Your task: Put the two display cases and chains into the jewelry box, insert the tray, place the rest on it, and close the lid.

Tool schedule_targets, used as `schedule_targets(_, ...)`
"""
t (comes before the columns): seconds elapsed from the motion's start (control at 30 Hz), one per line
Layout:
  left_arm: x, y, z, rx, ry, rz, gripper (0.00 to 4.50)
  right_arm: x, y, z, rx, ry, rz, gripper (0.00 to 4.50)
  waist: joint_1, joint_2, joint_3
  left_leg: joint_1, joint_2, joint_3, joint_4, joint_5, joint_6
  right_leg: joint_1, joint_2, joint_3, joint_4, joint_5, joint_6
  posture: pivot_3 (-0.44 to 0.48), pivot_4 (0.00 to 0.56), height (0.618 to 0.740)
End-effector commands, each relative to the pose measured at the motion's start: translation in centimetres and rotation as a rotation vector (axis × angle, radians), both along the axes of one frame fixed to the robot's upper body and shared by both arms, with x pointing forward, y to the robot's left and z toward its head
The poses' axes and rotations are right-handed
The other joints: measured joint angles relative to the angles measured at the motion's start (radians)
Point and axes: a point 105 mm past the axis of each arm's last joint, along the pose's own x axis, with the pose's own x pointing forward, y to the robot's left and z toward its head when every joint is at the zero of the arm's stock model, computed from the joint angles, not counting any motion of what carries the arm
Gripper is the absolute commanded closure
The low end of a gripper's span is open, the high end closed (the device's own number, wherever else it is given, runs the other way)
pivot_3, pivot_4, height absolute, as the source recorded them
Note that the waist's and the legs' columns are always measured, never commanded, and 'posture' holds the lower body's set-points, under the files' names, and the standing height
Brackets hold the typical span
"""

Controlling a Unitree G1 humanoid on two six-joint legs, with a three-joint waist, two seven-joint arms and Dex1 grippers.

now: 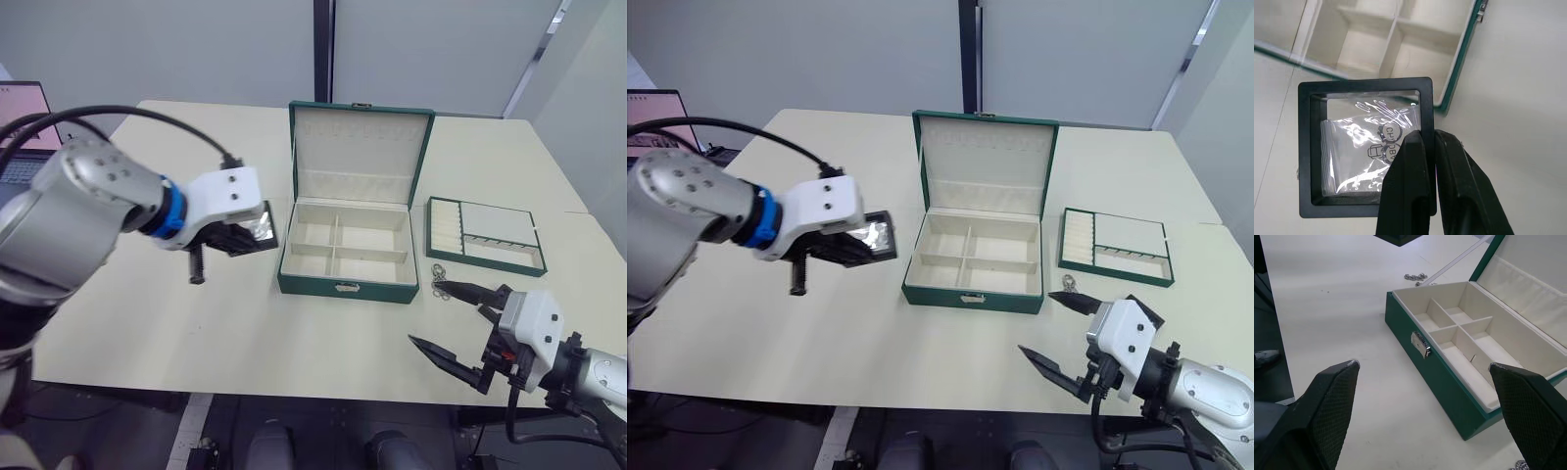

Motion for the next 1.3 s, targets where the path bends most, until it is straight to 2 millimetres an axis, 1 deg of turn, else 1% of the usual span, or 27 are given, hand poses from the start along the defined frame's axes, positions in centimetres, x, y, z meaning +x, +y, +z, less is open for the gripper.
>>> schedule_targets(0.03, 1.5, -1.8, 0.7, 0.0, -0.03, -0.018, 4.49, 0.0, -0.3, 0.7, 0.003, -0.05, -0.033, 0.0, 0.0, 0.0, 0.0, 0.0, 0.0, 0.0, 0.0, 0.0, 0.0, 0.0, 0.0, 0.0, 0.0, 0.0, 0.0, 0.0, 0.15, 0.74)
schedule_targets(0.2, 3.4, -4.9, 1.0, -0.007, -0.048, -0.068, 4.49, 0.1, -1.2, 0.4, -0.003, -0.045, -0.077, 0.0, 0.0, 0.0, 0.0, 0.0, 0.0, 0.0, 0.001, 0.001, -0.002, 0.0, 0.0, 0.001, 0.0, 0.0, 0.0, 0.0, 0.15, 0.74)
schedule_targets(0.27, 3.9, -6.5, 0.9, -0.013, -0.058, -0.108, 4.49, 0.2, -1.7, 0.3, -0.008, -0.047, -0.098, 0.0, 0.0, 0.0, 0.0, 0.0, 0.0, 0.0, 0.001, 0.002, -0.002, 0.0, 0.0, 0.001, 0.0, 0.0, 0.0, 0.0, 0.15, 0.74)
schedule_targets(0.43, 5.0, -10.2, -0.2, -0.07, -0.053, -0.186, 4.49, 0.2, -1.9, -0.1, -0.01, -0.035, -0.109, 0.0, 0.001, 0.001, 0.0, 0.0, 0.0, -0.001, 0.002, 0.002, -0.003, 0.001, 0.0, 0.001, 0.0, 0.0, 0.0, 0.0, 0.15, 0.74)
schedule_targets(0.57, 5.5, -12.0, -1.0, -0.13, -0.047, -0.238, 4.49, 0.2, -2.1, -0.2, -0.014, -0.033, -0.122, 0.0, -0.002, 0.002, 0.0, 0.0, 0.0, 0.0, 0.002, 0.002, -0.003, 0.001, 0.001, 0.001, 0.001, 0.0, 0.0, 0.0, 0.15, 0.74)
schedule_targets(0.73, 7.0, -13.1, -2.7, -0.151, -0.042, -0.224, 4.49, 0.0, -2.4, -0.4, -0.023, -0.02, -0.141, 0.0, 0.0, 0.003, 0.0, 0.0, 0.0, 0.0, 0.002, 0.002, -0.003, 0.001, 0.001, 0.002, 0.001, 0.0, 0.0, 0.0, 0.15, 0.74)
schedule_targets(0.93, 8.2, -14.6, -3.2, -0.18, -0.036, -0.266, 4.49, 0.0, -2.9, -0.8, -0.031, -0.015, -0.176, 0.0, 0.002, 0.003, 0.0, -0.001, 0.0, -0.001, 0.003, 0.002, -0.003, 0.001, 0.001, 0.001, 0.001, 0.0, 0.0, 0.0, 0.15, 0.74)
schedule_targets(1.1, 9.2, -14.6, -4.4, -0.14, -0.051, -0.318, 4.49, 0.0, -3.3, -0.8, -0.038, -0.019, -0.225, 0.0, -0.001, 0.003, 0.0, -0.001, 0.0, -0.001, 0.003, 0.002, -0.003, 0.001, 0.001, 0.001, 0.001, 0.0, 0.0, 0.0, 0.15, 0.74)
schedule_targets(1.3, 10.0, -14.4, -4.6, -0.145, -0.039, -0.315, 4.49, 0.3, -3.8, -0.3, -0.026, -0.049, -0.289, 0.0, 0.001, 0.003, 0.0, -0.001, 0.0, -0.001, 0.003, 0.002, -0.004, 0.001, 0.001, 0.001, 0.001, 0.0, 0.0, 0.0, 0.15, 0.74)
